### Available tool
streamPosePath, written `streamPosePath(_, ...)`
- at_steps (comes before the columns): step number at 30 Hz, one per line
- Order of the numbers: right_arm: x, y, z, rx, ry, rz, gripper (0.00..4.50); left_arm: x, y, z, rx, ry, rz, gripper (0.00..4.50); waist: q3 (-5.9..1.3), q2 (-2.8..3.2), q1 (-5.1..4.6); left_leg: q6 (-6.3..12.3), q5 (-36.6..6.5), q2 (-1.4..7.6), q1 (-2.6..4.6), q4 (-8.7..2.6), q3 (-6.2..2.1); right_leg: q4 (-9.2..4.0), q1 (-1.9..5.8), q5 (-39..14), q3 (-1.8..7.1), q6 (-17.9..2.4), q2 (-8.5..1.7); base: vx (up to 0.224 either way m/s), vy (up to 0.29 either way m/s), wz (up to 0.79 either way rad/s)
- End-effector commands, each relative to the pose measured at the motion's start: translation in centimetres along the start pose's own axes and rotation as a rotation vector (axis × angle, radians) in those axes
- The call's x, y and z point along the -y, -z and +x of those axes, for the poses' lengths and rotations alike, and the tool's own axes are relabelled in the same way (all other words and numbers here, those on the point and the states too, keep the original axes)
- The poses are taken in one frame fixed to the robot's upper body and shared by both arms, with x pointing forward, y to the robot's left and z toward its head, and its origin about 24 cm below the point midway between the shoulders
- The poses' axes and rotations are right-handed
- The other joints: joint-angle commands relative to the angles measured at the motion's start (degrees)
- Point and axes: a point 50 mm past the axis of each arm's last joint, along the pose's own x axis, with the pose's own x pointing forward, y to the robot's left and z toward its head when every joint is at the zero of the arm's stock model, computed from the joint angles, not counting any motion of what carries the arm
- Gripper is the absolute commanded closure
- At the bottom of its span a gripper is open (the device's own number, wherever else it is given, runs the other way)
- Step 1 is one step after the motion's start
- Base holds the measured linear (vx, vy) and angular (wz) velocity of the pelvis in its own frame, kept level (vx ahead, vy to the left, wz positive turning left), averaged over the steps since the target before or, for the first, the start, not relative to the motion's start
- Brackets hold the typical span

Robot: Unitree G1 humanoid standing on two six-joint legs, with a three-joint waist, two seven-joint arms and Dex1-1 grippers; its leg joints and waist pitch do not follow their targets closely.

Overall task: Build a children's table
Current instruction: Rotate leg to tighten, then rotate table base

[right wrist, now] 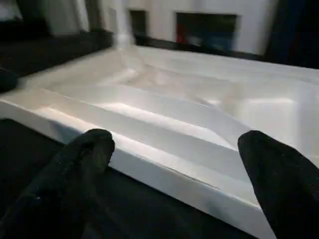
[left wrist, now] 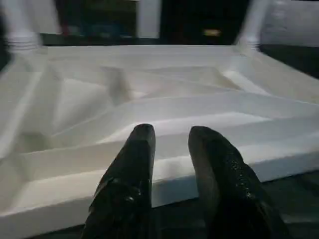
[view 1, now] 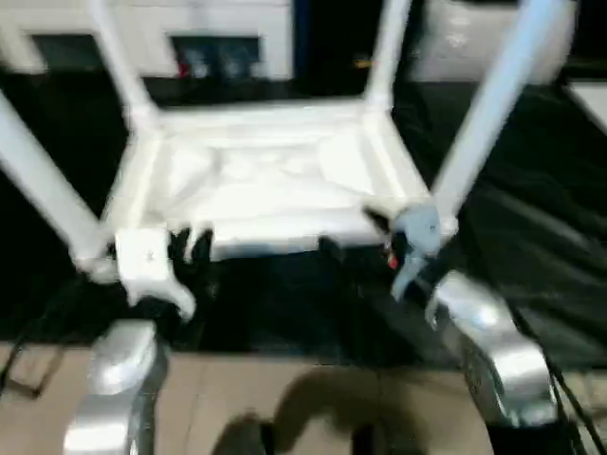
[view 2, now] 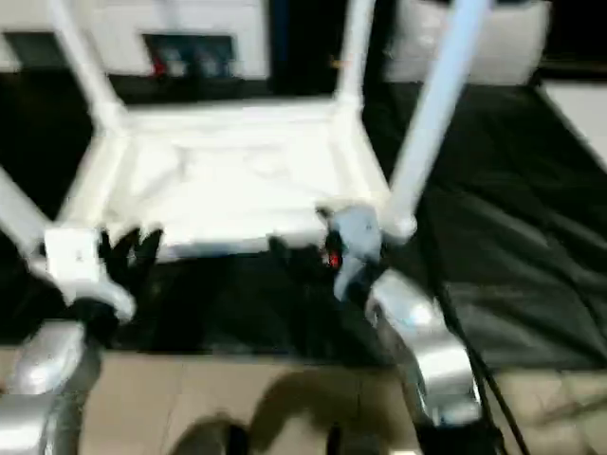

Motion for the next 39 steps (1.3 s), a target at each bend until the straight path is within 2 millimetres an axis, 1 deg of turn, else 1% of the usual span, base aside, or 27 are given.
streamPosePath(1,2.2,-0.5,-0.1,0.01,0.075,-0.022,0.0,-0.3,-0.3,-0.1,-0.004,0.041,0.02,2.98,-3.95,0.97,-0.84,-4.3,-33.95,4.84,0.27,-8.89,-3.11,-3.13,2.11,-6.38,3.17,-6.8,-3.62,-0.034,0.05,-0.12)
streamPosePath(2,2.9,-0.6,0.0,0.005,0.088,-0.04,0.0,-0.6,-0.3,-0.1,-0.008,0.046,0.033,2.98,-3.69,1.04,-0.84,-4.07,-33.45,4.6,0.16,-8.63,-2.68,-3.76,1.91,-9.32,3.4,-6.86,-4.12,0.0,0.0,0.0)
streamPosePath(3,3.7,-0.9,0.1,0.008,0.089,-0.056,0.0,-1.0,-0.3,-0.1,-0.015,0.036,0.052,2.98,-3.74,-0.11,-0.98,-3.27,-31.98,4.15,0.22,-7.85,-1.58,-5.1,1.56,-18.67,3.75,-6.69,-5.01,0.0,0.0,0.0)
streamPosePath(4,4.4,-1.3,0.1,0.007,0.084,-0.056,0.0,-1.4,-0.4,-0.1,-0.016,0.028,0.07,2.98,-3.53,-0.43,-0.81,-2.2,-29.05,3.82,0.39,-7.35,-0.7,-6.25,1.12,-26.51,4.05,-5.83,-5.61,0.0,0.0,0.0)
streamPosePath(6,5.1,-1.8,0.1,0.02,0.074,-0.033,0.0,-1.8,-0.5,-0.1,-0.012,0.021,0.074,2.98,-3.79,-0.74,-0.65,-0.65,-24.49,3.75,0.51,-6.99,-0.14,-6.83,1.05,-29.35,4.42,-5.68,-5.91,0.0,0.0,0.0)
streamPosePath(7,5.4,-2.0,0.0,0.031,0.069,-0.021,0.0,-1.9,-0.6,-0.2,-0.011,0.017,0.072,2.98,-4.34,-0.91,-0.34,1.69,-16.38,4.0,-0.23,-7.03,0.34,-6.44,1.45,-25.18,4.72,-6.9,-5.68,0.0,0.0,0.0)
streamPosePath(8,5.8,-2.3,0.0,0.041,0.062,-0.003,0.0,-2.0,-0.6,-0.3,-0.009,0.021,0.065,2.98,-4.28,-0.97,-0.25,2.41,-14.37,4.14,-0.43,-7.15,0.49,-6.24,1.4,-23.02,4.75,-7.53,-5.49,0.0,0.0,0.0)
streamPosePath(9,6.3,-2.3,-0.1,0.032,0.067,-0.01,0.0,-2.0,-0.7,-0.5,-0.012,0.037,0.058,2.98,-4.63,-0.78,-0.03,3.48,-12.15,4.42,-0.23,-7.22,0.85,-5.81,1.26,-18.76,4.74,-9.2,-5.18,0.0,0.0,0.0)
streamPosePath(10,6.9,-2.4,-0.1,0.02,0.087,-0.012,0.0,-2.1,-0.7,-0.7,-0.016,0.055,0.066,2.98,-4.66,-0.87,-0.04,3.99,-12.25,4.38,-0.31,-7.3,1.06,-5.6,1.17,-17.42,4.68,-9.8,-4.93,0.0,0.0,0.0)
streamPosePath(11,7.8,-2.5,-0.2,0.012,0.102,-0.012,0.0,-2.1,-0.6,-1.0,-0.023,0.091,0.068,2.98,-4.24,-1.52,-0.19,4.13,-14.71,4.57,-0.32,-7.64,1.37,-5.59,0.78,-18.78,4.62,-10.45,-4.76,0.0,0.0,0.0)
streamPosePath(12,9.2,-2.8,-0.6,0.015,0.143,-0.029,0.0,-2.2,-0.5,-1.8,-0.039,0.163,0.074,2.98,-4.43,-1.52,-0.15,3.49,-15.76,4.44,-0.23,-7.54,1.65,-5.61,0.84,-20.81,4.57,-10.38,-4.84,0.0,0.0,0.0)
streamPosePath(13,9.7,-2.9,-0.6,0.021,0.151,-0.033,0.0,-2.3,-0.5,-2.0,-0.043,0.186,0.076,2.98,-4.84,-1.31,-0.09,3.79,-13.29,4.52,-0.35,-7.38,1.8,-5.27,0.8,-17.48,4.79,-11.33,-4.94,0.0,0.0,0.0)
streamPosePath(14,10.2,-2.9,-0.7,0.021,0.173,-0.042,0.0,-2.3,-0.5,-2.3,-0.047,0.207,0.072,2.98,-4.88,-1.45,-0.1,4.22,-11.88,4.59,-0.48,-7.43,2.01,-5.13,0.68,-14.93,4.84,-11.8,-4.61,0.0,0.0,0.0)
streamPosePath(15,10.8,-3.0,-0.9,0.018,0.212,-0.059,0.0,-2.4,-0.5,-2.6,-0.055,0.227,0.062,2.98,-5.44,-1.14,0.27,5.47,-7.9,4.69,-0.16,-7.15,2.41,-4.72,0.39,-9.06,4.84,-13.16,-4.38,0.0,0.0,0.0)
streamPosePath(16,11.9,-3.0,-1.3,0.012,0.265,-0.068,0.0,-2.7,-0.4,-3.1,-0.066,0.252,0.061,2.98,-5.55,-1.05,0.41,6.21,-5.98,4.71,-0.07,-6.98,2.61,-4.47,0.19,-6.08,4.82,-13.89,-4.13,0.0,0.0,0.0)
streamPosePath(17,13.1,-3.3,-1.9,0.016,0.327,-0.069,0.0,-3.1,-0.4,-3.8,-0.078,0.281,0.05,2.98,-5.47,-1.31,0.7,7.77,-3.63,4.69,-0.35,-6.95,2.73,-4.02,0.34,-2.87,4.67,-15.13,-3.99,0.0,0.0,0.0)
streamPosePath(20,14.1,-3.4,-2.5,0.021,0.362,-0.066,0.0,-3.6,-0.3,-4.7,-0.095,0.305,0.045,2.98,-5.13,-1.66,1.28,8.7,-6.41,4.83,0.05,-7.21,3.29,-4.32,0.18,-5.22,4.69,-15.76,-3.8,0.0,0.0,0.0)
streamPosePath(24,14.1,-3.3,-2.8,0.02,0.339,-0.064,0.0,-5.4,-0.1,-6.2,-0.131,0.285,0.048,2.64,-4.68,-1.75,1.72,7.57,-10.06,4.97,0.1,-7.66,3.36,-4.77,0.1,-10.7,4.82,-14.17,-3.94,0.0,0.0,0.0)
streamPosePath(26,13.0,-2.9,-2.6,0.024,0.264,-0.085,0.0,-6.9,-0.1,-7.4,-0.167,0.283,0.044,2.4,-4.23,-2.15,1.49,6.27,-12.86,4.86,0.12,-7.97,3.49,-5.37,-0.14,-15.99,4.99,-12.09,-4.07,0.0,0.0,0.0)
streamPosePath(28,12.1,-2.5,-2.3,0.021,0.212,-0.092,0.0,-7.5,-0.2,-7.9,-0.194,0.292,0.04,2.28,-4.06,-2.02,1.33,5.12,-15.08,5.04,0.38,-8.29,3.56,-5.68,-0.38,-18.97,4.98,-10.91,-4.01,0.0,0.0,0.0)
streamPosePath(30,10.9,-1.8,-2.1,0.009,0.15,-0.079,0.0,-8.4,-0.5,-8.3,-0.214,0.294,0.048,2.28,-3.84,-2.12,0.99,3.98,-16.69,5.23,0.43,-8.59,3.51,-5.73,-0.54,-19.69,5.03,-10.69,-3.92,0.0,0.0,0.0)
streamPosePath(31,9.4,-1.1,-1.8,-0.004,0.082,-0.061,0.0,-9.6,-0.8,-8.5,-0.223,0.278,0.072,2.28,-3.7,-1.84,1.06,3.68,-17.67,5.15,0.65,-8.66,3.65,-5.91,-0.8,-20.49,5.2,-10.02,-3.92,0.0,0.0,0.0)
streamPosePath(33,8.6,-0.8,-1.6,-0.01,0.048,-0.053,0.0,-10.3,-1.1,-8.5,-0.224,0.269,0.08,2.28,-3.58,-1.91,0.85,3.23,-18.27,5.11,0.51,-8.96,3.51,-5.93,-0.6,-21.47,5.23,-9.23,-3.94,0.0,0.0,0.0)
streamPosePath(34,8.0,-0.6,-1.6,-0.016,0.026,-0.045,0.0,-10.6,-1.3,-8.5,-0.222,0.27,0.082,2.28,-3.61,-1.83,0.86,2.84,-18.8,5.17,0.82,-9.04,3.49,-6.03,-0.76,-21.93,5.33,-8.95,-3.94,0.0,0.0,0.0)
streamPosePath(35,7.1,-0.2,-1.5,-0.031,-0.014,-0.032,0.0,-11.1,-1.7,-8.5,-0.219,0.275,0.082,2.28,-3.58,-1.73,0.76,2.64,-18.78,5.23,0.74,-9.1,3.41,-5.95,-0.69,-21.65,5.38,-9.07,-4.02,0.0,0.0,0.0)
streamPosePath(37,6.3,0.3,-1.5,-0.054,-0.046,-0.019,0.0,-11.6,-2.1,-8.2,-0.212,0.273,0.095,1.94,-3.66,-1.84,0.82,2.51,-18.3,5.18,0.9,-9.25,3.6,-5.87,-0.77,-20.51,5.58,-9.31,-3.8,0.0,0.0,0.0)
streamPosePath(39,5.0,1.0,-1.4,-0.083,-0.092,-0.025,0.0,-12.1,-2.6,-7.6,-0.19,0.274,0.108,1.92,-3.59,-1.44,1.02,2.47,-17.68,5.22,1.09,-9.33,3.69,-5.85,-0.96,-19.53,5.74,-9.53,-3.85,0.0,0.0,0.0)
